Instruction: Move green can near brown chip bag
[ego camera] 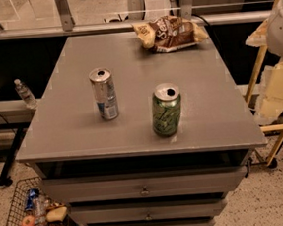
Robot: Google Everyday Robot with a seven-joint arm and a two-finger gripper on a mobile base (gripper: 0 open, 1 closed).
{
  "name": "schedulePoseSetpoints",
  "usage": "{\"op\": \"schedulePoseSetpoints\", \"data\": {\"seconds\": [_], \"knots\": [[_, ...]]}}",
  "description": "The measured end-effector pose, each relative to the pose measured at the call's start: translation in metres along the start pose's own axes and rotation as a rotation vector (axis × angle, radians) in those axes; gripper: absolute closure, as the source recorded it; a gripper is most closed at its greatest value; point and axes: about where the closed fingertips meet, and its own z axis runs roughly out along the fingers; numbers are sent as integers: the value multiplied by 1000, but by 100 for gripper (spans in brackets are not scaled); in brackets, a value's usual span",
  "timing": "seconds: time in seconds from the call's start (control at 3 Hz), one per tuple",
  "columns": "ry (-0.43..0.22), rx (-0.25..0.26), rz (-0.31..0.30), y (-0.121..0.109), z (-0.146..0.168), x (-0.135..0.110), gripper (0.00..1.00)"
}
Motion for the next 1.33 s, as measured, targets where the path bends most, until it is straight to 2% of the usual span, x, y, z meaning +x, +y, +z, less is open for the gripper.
{"op": "schedulePoseSetpoints", "data": {"seconds": [0.33, 0.67, 1.0, 1.33], "knots": [[0, 0, 0, 0, 0, 0, 0], [-57, 3, 12, -2, 7, -4, 0], [-252, -39, 58, 3, 64, -1, 0], [-476, -41, 133, -4, 101, -25, 0]]}}
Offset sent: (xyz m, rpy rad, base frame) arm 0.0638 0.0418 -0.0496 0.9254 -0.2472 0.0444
